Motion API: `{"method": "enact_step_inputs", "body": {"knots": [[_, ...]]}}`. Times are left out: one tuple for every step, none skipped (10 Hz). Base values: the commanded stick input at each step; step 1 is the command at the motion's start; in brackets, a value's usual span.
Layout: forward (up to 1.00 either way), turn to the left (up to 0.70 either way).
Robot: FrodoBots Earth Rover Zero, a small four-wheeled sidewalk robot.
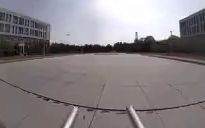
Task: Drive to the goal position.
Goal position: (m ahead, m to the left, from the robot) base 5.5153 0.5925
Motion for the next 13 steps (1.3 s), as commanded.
{"method": "enact_step_inputs", "body": {"knots": [[1.0,0.01],[1.0,0.01],[1.0,0.01],[1.0,0.01],[1.0,0.01],[1.0,0.01],[1.0,0.01],[1.0,0.01],[1.0,0.01],[1.0,0.01],[1.0,0.01],[1.0,0.01],[1.0,0.01]]}}
